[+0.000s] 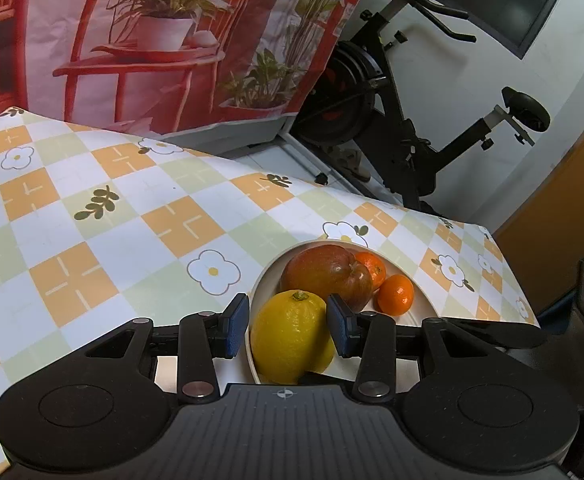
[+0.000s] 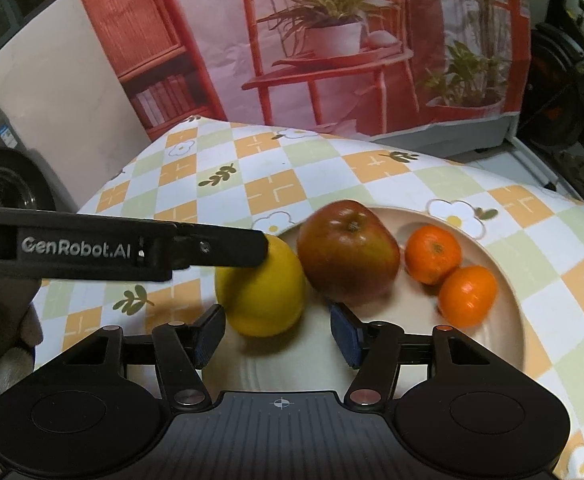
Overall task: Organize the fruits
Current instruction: 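Lift the lemon with the left gripper and carry it over the plate, then lower the lemon onto the plate and open the left gripper, then move the left tool toward the large red apple beside the plate, then close the left gripper on the large red apple, then lift the red apple with the left gripper and carry it over the plate, then lower the red apple onto the plate and open the left gripper, then move both tools toward the second yellow lemon beside the plate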
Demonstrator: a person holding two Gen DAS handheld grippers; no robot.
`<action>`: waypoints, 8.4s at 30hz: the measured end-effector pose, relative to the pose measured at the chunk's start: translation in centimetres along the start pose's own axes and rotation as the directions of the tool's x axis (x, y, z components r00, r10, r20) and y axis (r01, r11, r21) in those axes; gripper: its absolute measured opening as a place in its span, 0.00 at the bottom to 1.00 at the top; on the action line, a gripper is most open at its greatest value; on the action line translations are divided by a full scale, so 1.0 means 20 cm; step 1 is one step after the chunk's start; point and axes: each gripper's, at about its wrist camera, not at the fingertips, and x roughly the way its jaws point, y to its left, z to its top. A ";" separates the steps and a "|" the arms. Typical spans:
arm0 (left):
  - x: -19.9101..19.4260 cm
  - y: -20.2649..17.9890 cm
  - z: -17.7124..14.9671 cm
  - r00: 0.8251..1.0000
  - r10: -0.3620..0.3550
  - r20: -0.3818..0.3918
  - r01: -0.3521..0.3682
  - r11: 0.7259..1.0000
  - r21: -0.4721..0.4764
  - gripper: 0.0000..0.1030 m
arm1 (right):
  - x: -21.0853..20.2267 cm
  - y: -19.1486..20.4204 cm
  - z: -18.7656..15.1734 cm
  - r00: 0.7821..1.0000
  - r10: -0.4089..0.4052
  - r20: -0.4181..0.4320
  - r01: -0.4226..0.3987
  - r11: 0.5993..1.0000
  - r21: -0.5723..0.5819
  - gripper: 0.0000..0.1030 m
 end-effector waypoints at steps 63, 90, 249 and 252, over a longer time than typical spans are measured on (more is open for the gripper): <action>-0.14 -0.57 -0.24 0.999 0.008 0.040 -0.018 0.969 0.245 0.46 | -0.82 -0.38 -0.69 0.948 -0.188 0.256 0.173 0.982 0.080 0.50; 0.14 -0.68 -0.26 0.958 -0.189 -0.216 0.250 0.918 0.309 0.32 | -0.68 -0.39 -0.69 0.987 -0.110 0.115 0.096 0.988 0.123 0.43; 0.19 -0.85 -0.19 0.977 -0.171 -0.124 0.200 0.937 0.287 0.31 | -0.66 -0.62 -0.77 0.949 -0.207 0.237 0.154 0.962 0.223 0.61; 0.25 -0.91 -0.22 0.968 -0.186 -0.166 0.229 0.928 0.295 0.31 | -0.65 -0.60 -0.77 0.951 -0.204 0.234 0.154 0.964 0.215 0.62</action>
